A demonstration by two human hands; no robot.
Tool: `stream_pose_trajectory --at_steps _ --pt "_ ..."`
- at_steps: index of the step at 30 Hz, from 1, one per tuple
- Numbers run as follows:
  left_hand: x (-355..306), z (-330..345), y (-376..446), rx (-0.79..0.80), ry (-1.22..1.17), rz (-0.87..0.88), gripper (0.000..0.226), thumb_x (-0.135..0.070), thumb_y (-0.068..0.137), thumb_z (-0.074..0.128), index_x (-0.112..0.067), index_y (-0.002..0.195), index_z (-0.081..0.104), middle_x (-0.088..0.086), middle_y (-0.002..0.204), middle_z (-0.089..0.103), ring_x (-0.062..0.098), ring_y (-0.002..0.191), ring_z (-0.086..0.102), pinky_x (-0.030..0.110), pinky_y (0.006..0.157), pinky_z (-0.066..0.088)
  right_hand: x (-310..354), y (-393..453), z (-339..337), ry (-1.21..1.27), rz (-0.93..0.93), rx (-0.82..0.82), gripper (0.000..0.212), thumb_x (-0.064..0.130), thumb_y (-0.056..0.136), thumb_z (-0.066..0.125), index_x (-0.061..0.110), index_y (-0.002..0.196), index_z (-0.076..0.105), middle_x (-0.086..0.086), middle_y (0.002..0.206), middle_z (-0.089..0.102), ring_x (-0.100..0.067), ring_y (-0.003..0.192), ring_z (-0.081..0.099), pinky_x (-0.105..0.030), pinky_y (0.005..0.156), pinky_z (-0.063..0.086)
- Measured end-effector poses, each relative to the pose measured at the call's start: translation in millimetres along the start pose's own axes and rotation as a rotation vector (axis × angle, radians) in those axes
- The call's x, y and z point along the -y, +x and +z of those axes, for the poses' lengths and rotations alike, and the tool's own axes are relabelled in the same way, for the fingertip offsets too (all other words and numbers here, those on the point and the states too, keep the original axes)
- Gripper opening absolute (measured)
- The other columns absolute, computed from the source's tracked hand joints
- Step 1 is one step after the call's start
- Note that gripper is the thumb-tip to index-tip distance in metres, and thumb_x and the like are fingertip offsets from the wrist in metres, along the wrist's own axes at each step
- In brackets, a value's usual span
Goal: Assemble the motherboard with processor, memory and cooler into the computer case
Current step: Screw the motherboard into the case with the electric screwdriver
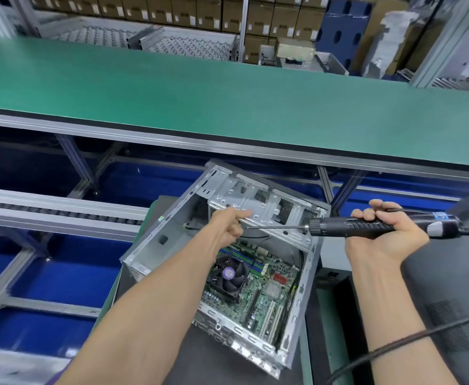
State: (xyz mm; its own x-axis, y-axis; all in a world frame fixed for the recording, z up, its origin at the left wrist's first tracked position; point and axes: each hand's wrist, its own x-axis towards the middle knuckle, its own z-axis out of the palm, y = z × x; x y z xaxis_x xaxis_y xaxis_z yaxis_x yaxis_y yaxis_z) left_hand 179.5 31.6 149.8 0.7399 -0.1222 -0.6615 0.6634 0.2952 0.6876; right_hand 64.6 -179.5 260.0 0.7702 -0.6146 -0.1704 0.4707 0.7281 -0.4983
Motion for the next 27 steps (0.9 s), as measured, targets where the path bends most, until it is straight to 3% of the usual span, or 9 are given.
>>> stream_pose_trajectory --at_steps 3,6,8,10,13,16,19,23,27 --pt "-4.1 -3.0 -12.0 -0.085 0.147 0.060 0.044 -0.015 0.084 0.080 0.003 0.120 0.062 -0.003 0.049 0.046 0.008 0.036 0.018 0.021 0.033 0.017 -3.6 2.6 -0.4 0.004 0.011 0.000 0.029 -0.001 0.079 0.032 0.015 0.064 0.050 -0.003 0.070 0.058 -0.015 0.050 0.039 -0.023 0.057 0.039" --pt "-1.5 -13.9 -34.3 -0.365 0.532 0.315 0.038 -0.039 0.079 0.082 -0.006 0.073 0.064 0.001 0.058 0.059 0.014 0.042 0.045 0.025 0.041 0.039 -10.2 1.2 1.1 0.005 0.014 0.004 0.017 0.000 0.062 0.042 0.014 0.066 0.050 -0.003 0.069 0.058 -0.015 0.049 0.040 -0.024 0.057 0.039" --pt "6.0 -27.7 -54.5 -0.480 0.738 0.452 0.037 -0.036 0.083 0.075 -0.019 0.056 0.056 -0.005 0.051 0.056 0.016 0.048 0.053 0.027 0.051 0.051 -14.3 -0.9 0.1 -0.001 0.012 0.010 0.018 0.005 0.054 0.046 0.014 0.068 0.049 -0.004 0.069 0.059 -0.015 0.049 0.040 -0.023 0.058 0.040" --pt "17.2 -42.6 -76.7 -0.553 0.916 0.533 0.036 -0.028 0.087 0.068 -0.025 0.053 0.056 -0.009 0.047 0.052 0.014 0.046 0.053 0.024 0.047 0.049 -17.7 -2.0 -1.6 -0.002 0.013 0.009 0.019 0.005 0.052 0.047 0.014 0.069 0.049 -0.004 0.069 0.060 -0.015 0.049 0.040 -0.024 0.057 0.040" --pt "33.4 -64.8 -104.3 -0.693 1.054 0.637 0.013 -0.026 0.088 0.059 -0.023 0.080 0.068 -0.003 0.062 0.061 0.022 0.061 0.058 0.031 0.054 0.043 -21.4 -3.9 -3.8 -0.020 0.016 0.007 0.018 0.004 0.054 0.047 0.014 0.069 0.049 -0.005 0.068 0.059 -0.016 0.049 0.040 -0.024 0.057 0.038" --pt "49.6 -91.4 -124.9 -0.877 0.984 0.684 0.009 -0.031 0.091 0.057 -0.032 0.100 0.054 -0.002 0.066 0.055 0.027 0.067 0.053 0.034 0.062 0.039 -25.2 -5.5 -6.2 -0.036 0.014 0.000 0.018 -0.004 0.068 0.041 0.012 0.070 0.049 -0.005 0.069 0.058 -0.016 0.049 0.040 -0.025 0.057 0.037" --pt "69.0 -112.3 -139.7 -1.018 0.756 0.691 0.037 -0.030 0.087 0.064 -0.033 0.113 0.038 0.001 0.064 0.050 0.030 0.065 0.046 0.040 0.065 0.038 -30.3 -7.4 -5.3 -0.024 0.031 -0.007 0.024 -0.005 0.078 0.035 0.012 0.068 0.050 -0.006 0.071 0.057 -0.016 0.049 0.039 -0.025 0.058 0.033" --pt "89.1 -121.6 -146.4 -0.998 0.415 0.577 0.070 -0.039 0.081 0.070 -0.033 0.133 0.024 0.012 0.079 0.065 0.035 0.074 0.054 0.050 0.074 0.049 -39.3 -14.2 -0.1 -0.023 0.044 -0.018 0.022 -0.008 0.075 0.036 0.010 0.067 0.047 -0.007 0.073 0.055 -0.016 0.048 0.040 -0.026 0.058 0.033" --pt "99.3 -106.8 -138.3 -0.935 0.318 0.436 0.095 -0.047 0.073 0.077 -0.022 0.146 0.022 0.006 0.092 0.055 0.029 0.086 0.047 0.039 0.079 0.040 -48.5 -25.1 5.8 -0.025 0.067 -0.024 0.021 -0.010 0.070 0.038 0.009 0.069 0.046 -0.007 0.067 0.057 -0.016 0.048 0.041 -0.024 0.057 0.035"
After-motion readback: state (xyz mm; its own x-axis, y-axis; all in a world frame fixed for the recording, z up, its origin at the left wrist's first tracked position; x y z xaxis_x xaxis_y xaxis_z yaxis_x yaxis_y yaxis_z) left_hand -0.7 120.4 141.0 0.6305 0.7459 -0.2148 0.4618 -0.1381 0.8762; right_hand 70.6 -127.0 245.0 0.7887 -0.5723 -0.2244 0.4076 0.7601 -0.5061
